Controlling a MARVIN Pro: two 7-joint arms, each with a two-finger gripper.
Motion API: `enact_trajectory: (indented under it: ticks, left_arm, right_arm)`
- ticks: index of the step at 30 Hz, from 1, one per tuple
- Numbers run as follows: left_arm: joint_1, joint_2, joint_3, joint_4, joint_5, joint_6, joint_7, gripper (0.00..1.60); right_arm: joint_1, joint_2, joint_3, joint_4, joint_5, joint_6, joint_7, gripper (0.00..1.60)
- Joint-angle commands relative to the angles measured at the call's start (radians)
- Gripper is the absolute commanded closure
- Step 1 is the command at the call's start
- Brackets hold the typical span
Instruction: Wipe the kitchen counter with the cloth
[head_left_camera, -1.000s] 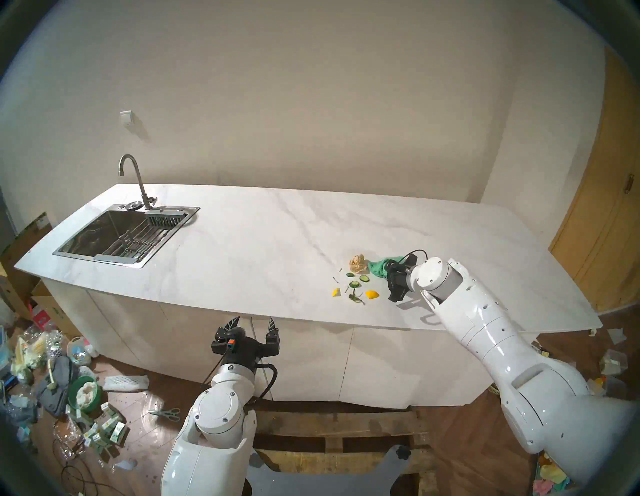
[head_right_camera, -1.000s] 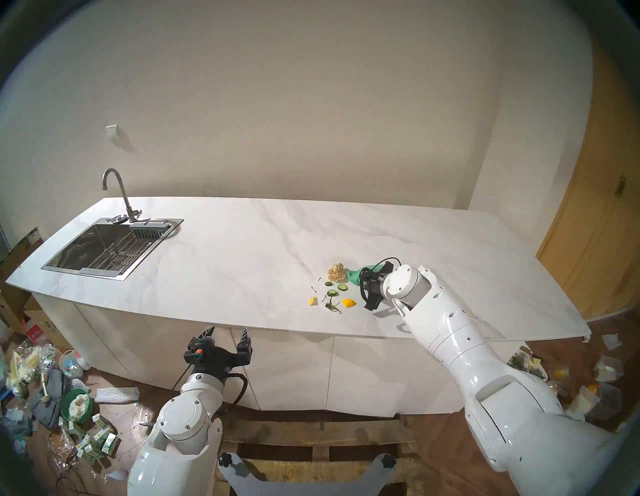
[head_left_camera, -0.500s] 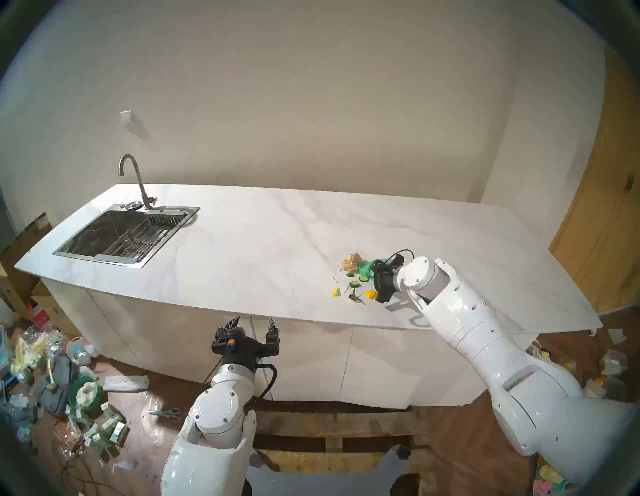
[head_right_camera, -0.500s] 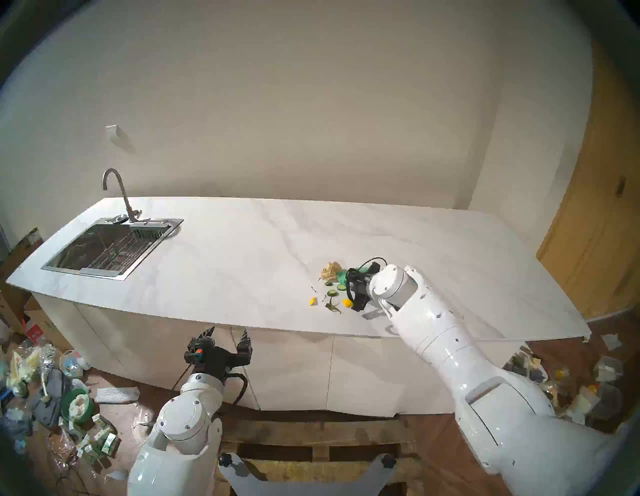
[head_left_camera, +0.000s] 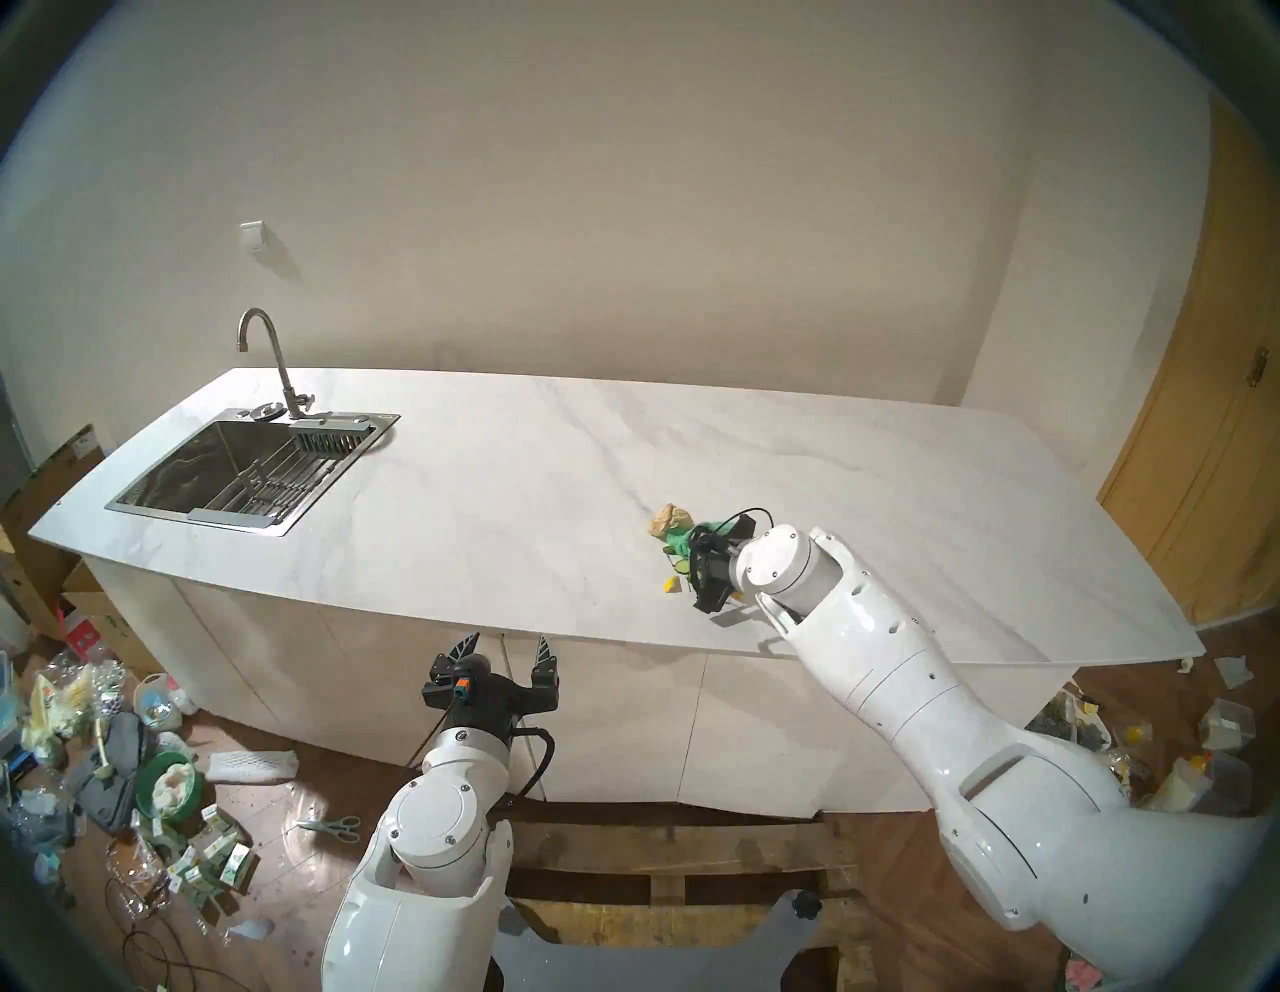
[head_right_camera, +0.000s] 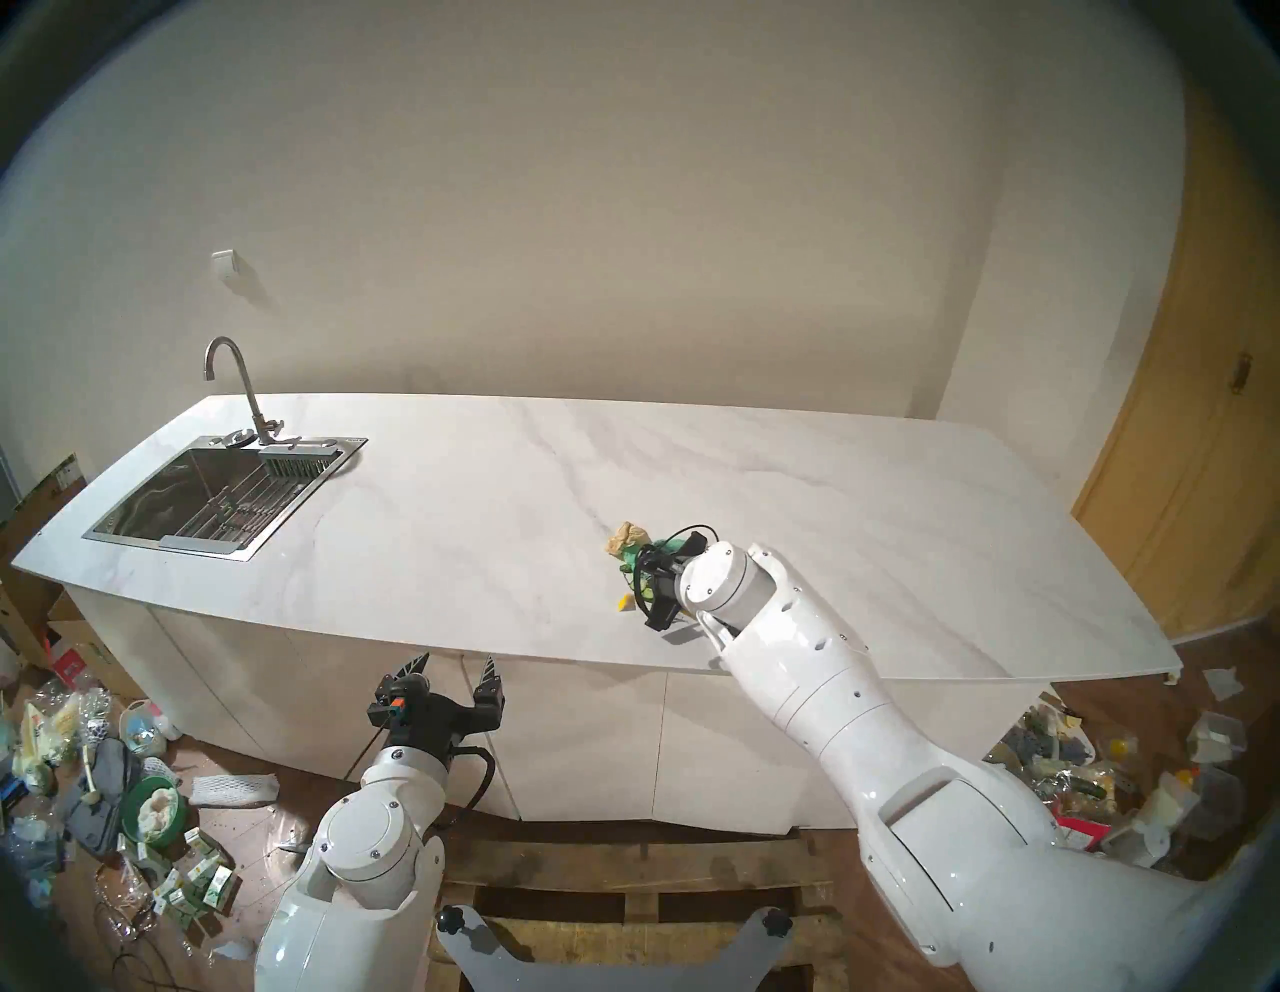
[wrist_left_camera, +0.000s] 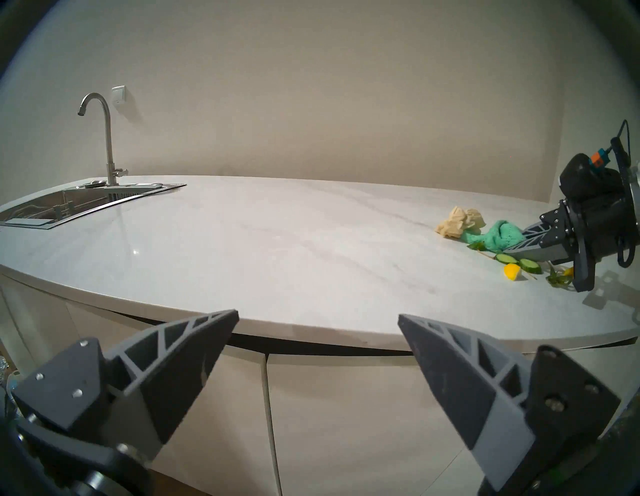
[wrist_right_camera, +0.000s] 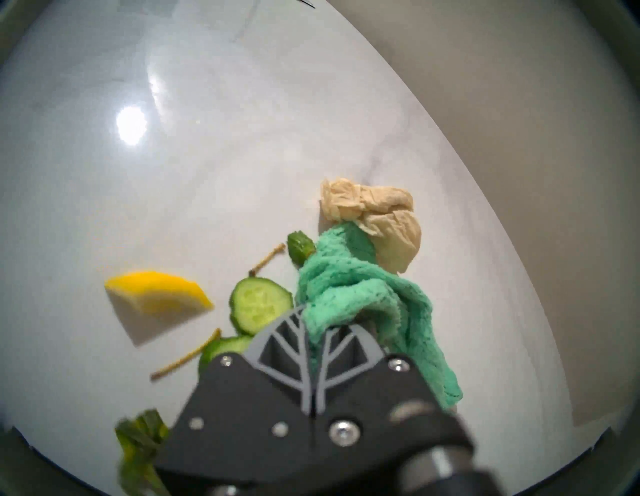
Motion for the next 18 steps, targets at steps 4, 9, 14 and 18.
enact_trajectory:
  ticks: [4,9,14,18]
  left_arm:
    - [-0.005,0.001,0.002,-0.027,-0.002,-0.006,-0.005,0.00]
    - [-0.004,0.002,0.002,-0.028,-0.002,-0.006,-0.006,0.00]
    - [-0.003,0.003,0.002,-0.031,-0.003,-0.005,-0.007,0.00]
    - [-0.004,0.002,0.002,-0.030,-0.003,-0.005,-0.006,0.00]
  right_arm:
    - [-0.003,-0.139,-0.038,0.042,0.012,0.013,-0.060,1.60]
    - [0.014,-0.172,-0.039,0.066,0.005,0.004,-0.119,1.60]
    - [0.034,-0.173,-0.015,0.090,0.007,0.001,-0.176,1.60]
    - [0.045,-0.141,0.003,0.059,0.004,0.000,-0.194,1.60]
